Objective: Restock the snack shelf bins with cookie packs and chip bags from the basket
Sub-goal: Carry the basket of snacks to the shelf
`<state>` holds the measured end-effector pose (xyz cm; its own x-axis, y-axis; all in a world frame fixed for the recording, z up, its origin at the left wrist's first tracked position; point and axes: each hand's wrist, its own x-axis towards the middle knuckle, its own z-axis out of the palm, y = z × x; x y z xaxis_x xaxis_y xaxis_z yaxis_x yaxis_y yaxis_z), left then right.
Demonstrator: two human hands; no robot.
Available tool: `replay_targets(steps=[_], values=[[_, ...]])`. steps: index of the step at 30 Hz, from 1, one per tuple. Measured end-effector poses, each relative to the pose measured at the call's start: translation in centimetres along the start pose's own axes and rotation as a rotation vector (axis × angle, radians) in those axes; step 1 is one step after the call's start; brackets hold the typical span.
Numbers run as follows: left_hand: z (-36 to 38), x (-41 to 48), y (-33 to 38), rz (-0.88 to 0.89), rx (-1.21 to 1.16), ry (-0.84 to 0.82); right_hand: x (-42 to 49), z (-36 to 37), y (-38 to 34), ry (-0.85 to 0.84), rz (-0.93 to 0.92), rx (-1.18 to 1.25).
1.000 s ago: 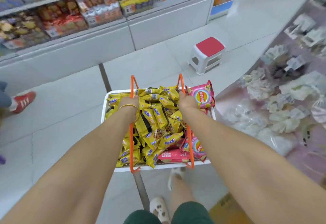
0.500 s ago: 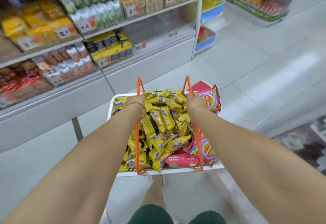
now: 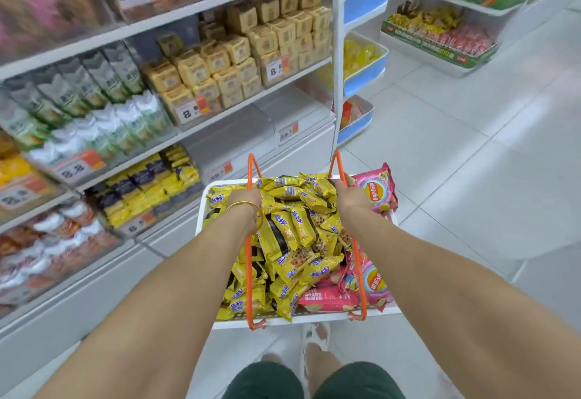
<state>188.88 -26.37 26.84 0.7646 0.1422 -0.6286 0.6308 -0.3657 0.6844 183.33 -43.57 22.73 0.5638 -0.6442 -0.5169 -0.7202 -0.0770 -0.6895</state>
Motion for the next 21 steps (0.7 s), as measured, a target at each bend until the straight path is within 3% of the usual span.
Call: replay_targets(steps=[8,14,21], values=[[4.9,11.9,9.8,-0.045,-0.066,0.036,12.8,1.5,-10.3,-0.005,-0.061,-0.073],[8.7,22.1,12.1,-0.112,-0.031,0.012,21.5,3.7,-15.0,-0.043,-0.052,-0.133],[10.7,27.0,12.7,-0.223,-0.019,-0.009,26.9,6.5,-16.8,-0.038,-0.005,-0.147]])
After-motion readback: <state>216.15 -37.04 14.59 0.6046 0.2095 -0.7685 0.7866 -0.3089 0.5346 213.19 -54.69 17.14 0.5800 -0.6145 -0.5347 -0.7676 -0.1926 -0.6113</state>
